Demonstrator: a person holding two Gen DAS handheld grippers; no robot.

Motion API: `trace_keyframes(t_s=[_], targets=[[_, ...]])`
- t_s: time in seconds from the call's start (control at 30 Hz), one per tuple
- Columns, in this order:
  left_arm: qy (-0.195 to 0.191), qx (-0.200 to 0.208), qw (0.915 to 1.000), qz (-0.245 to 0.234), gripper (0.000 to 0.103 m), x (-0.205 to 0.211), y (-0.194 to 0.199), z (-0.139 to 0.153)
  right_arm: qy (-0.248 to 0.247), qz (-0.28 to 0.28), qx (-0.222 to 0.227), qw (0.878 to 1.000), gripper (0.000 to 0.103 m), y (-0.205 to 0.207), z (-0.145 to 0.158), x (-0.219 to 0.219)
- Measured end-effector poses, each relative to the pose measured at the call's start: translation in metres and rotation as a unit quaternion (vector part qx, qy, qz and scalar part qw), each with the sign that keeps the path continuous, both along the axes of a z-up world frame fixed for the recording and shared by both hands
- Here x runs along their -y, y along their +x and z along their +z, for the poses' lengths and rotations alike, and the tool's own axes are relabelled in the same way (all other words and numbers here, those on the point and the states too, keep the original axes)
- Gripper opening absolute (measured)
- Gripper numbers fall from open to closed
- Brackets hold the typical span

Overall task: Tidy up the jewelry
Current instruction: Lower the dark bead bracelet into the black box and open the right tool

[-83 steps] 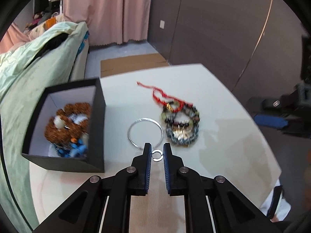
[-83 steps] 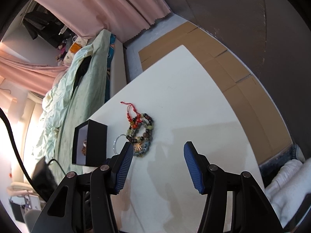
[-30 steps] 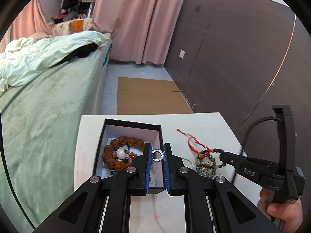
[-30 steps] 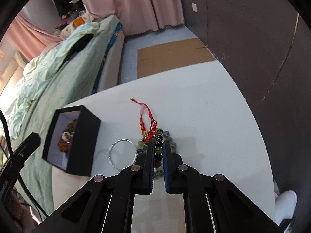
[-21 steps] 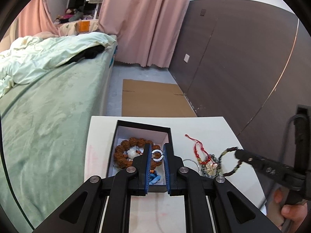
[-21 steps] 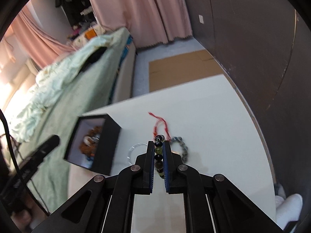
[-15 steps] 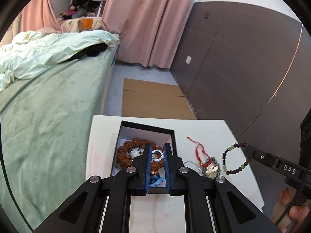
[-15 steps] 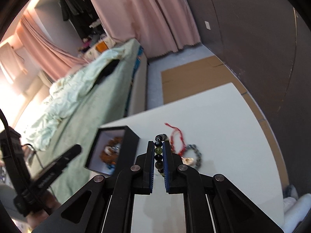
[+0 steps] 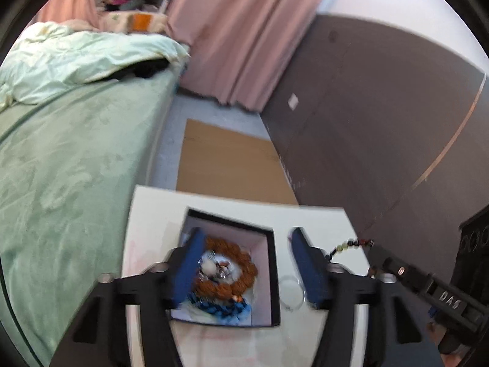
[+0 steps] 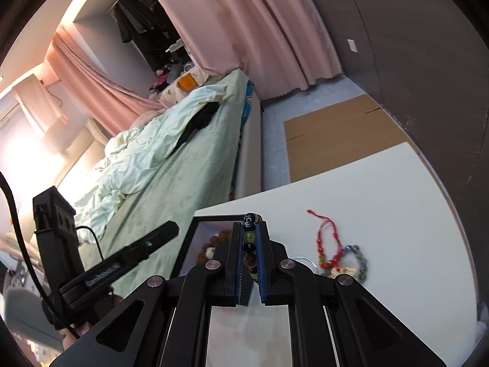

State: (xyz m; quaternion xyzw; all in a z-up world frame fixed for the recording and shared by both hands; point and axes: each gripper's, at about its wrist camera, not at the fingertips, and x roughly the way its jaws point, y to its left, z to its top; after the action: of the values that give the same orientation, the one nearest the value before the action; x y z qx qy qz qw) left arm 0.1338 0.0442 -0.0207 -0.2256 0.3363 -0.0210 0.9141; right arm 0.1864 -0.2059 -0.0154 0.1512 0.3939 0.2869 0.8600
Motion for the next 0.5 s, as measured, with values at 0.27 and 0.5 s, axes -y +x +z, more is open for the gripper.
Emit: trace_keyframes(t_s=[0.27,0.5], targets=[[0.000,0.012,0.9997,0.021,0.066,-0.023,0.001,0.011,0.042,0.037,0.002,0.998,0.010,0.013,-0.002,-0.022],[-0.013,0.008,0.9994,0.032,0.066,-0.042,0.000,0.012,0.093,0.087,-0.014,0.992,0.010,0.014,-0.009,-0.053]])
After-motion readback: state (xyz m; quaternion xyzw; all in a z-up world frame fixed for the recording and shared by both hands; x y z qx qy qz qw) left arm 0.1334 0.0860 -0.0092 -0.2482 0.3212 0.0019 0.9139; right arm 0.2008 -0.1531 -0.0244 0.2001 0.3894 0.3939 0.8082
